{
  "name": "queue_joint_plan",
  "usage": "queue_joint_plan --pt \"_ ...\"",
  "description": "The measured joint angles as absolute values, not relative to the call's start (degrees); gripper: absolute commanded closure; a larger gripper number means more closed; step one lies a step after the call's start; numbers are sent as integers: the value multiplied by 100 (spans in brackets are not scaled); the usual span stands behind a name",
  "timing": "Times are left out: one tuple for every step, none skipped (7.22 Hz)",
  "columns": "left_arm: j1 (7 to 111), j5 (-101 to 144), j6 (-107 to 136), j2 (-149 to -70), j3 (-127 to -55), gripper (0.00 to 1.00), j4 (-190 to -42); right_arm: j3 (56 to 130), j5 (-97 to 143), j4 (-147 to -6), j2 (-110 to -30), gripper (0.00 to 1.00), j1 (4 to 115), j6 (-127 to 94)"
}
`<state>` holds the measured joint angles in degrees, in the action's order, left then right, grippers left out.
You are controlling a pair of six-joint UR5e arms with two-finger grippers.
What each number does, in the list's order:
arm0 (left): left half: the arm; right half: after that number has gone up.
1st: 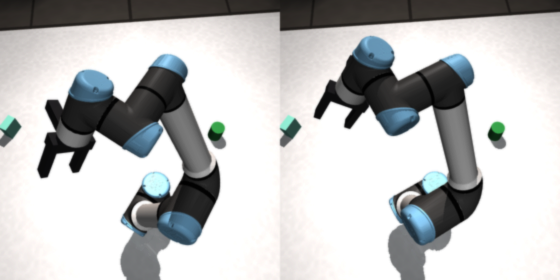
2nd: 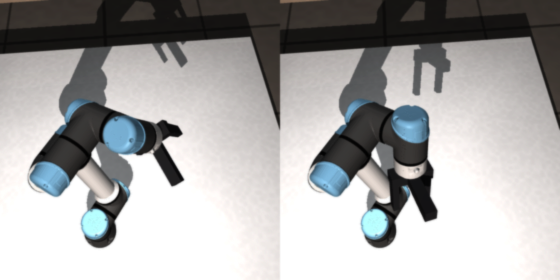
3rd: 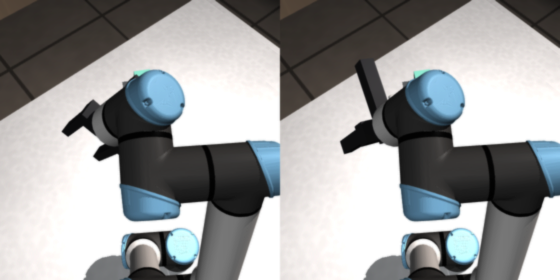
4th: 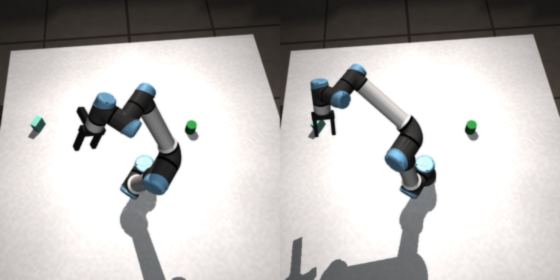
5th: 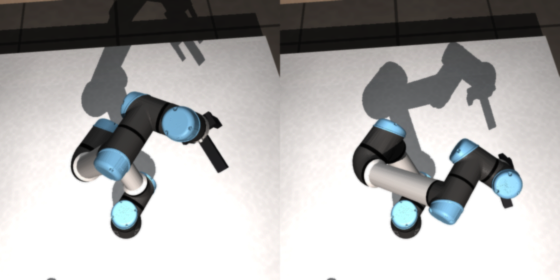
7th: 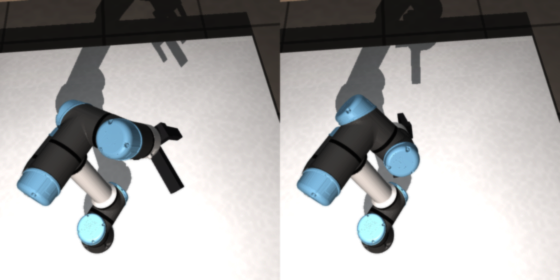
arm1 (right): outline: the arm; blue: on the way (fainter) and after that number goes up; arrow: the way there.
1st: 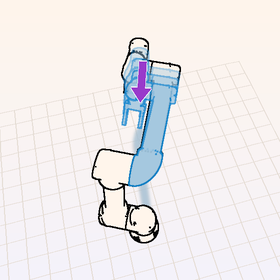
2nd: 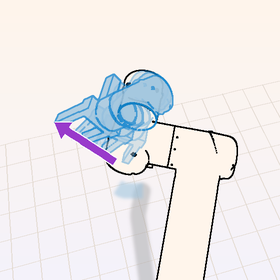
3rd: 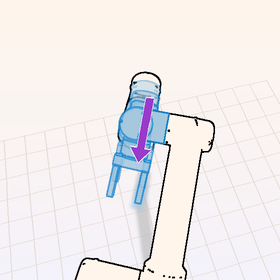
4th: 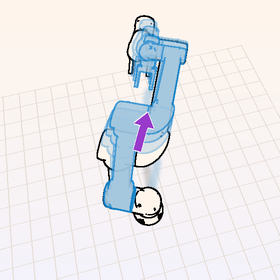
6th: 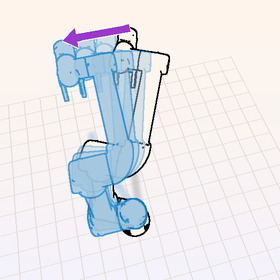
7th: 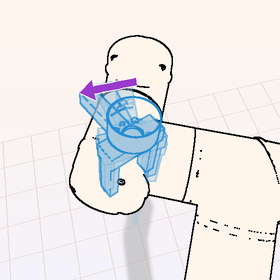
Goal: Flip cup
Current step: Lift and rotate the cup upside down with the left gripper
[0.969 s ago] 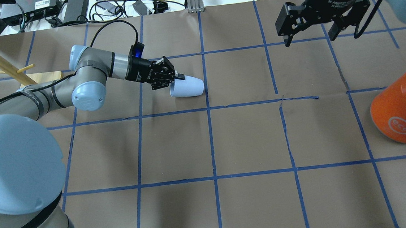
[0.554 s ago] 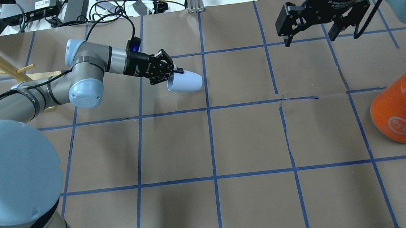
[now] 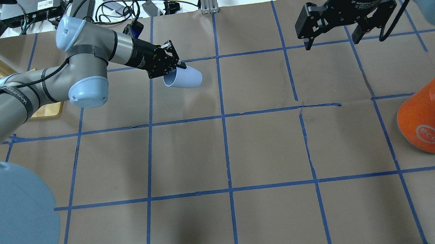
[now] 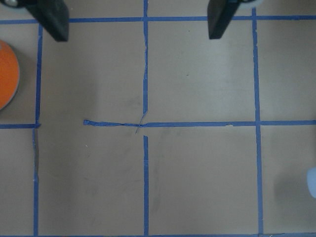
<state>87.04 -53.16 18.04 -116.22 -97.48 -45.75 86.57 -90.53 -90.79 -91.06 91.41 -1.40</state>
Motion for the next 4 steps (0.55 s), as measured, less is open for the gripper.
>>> queue_joint_plan --pt "8730 -5984 1529 -11470 -9745 100 -4633 8657 -9053 -9079 -9105 0 9141 -138" --pt "8733 -6629 1070 -11332 -9709 100 -4816 8657 -9053 -9079 -9105 0 9141 -135" --pt "8718 -7271 421 -11232 -9570 100 -5195 8657 -9051 -9079 -9105 0 9141 -133" --pt "8696 -7910 -244 -11208 -9282 100 -5746 8657 -9049 -9079 -9106 0 9141 -132"
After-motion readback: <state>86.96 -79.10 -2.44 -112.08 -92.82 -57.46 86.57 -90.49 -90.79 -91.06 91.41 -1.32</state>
